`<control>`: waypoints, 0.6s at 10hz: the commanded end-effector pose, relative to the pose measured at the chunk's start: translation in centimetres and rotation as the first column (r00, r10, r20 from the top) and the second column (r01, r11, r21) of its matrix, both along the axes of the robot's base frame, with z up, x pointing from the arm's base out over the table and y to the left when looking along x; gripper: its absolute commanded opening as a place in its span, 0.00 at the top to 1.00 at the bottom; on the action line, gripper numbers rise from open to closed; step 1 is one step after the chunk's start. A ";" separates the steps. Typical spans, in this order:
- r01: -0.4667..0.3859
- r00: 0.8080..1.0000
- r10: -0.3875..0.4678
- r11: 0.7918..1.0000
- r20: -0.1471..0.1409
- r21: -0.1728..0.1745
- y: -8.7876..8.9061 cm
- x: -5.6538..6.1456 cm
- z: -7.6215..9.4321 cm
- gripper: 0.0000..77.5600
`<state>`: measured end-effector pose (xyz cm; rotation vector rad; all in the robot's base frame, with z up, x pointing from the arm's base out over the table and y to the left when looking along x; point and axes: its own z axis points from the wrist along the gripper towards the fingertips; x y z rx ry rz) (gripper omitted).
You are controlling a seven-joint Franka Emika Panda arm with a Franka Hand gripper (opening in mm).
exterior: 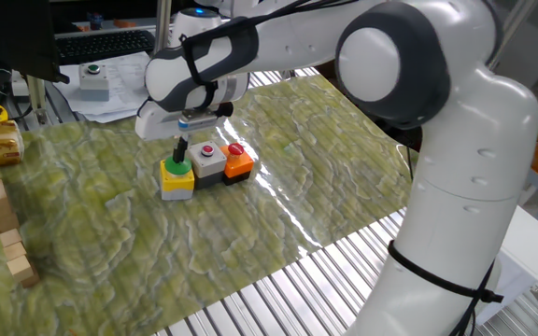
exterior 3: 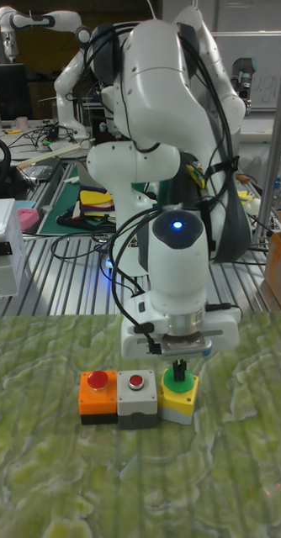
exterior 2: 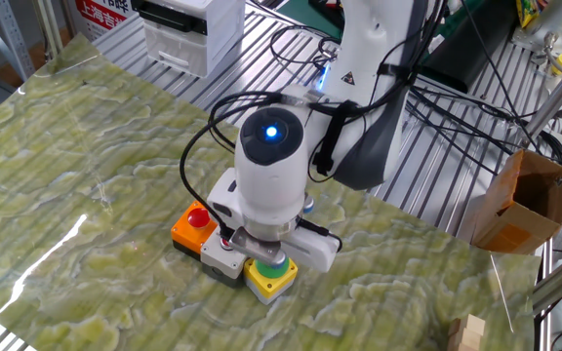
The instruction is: Press three buttons from left to right in sequence
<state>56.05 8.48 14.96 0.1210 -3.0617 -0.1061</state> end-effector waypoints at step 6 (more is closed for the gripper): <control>0.000 1.000 0.001 1.000 0.005 -0.018 0.7 -0.6 -3.9 0.98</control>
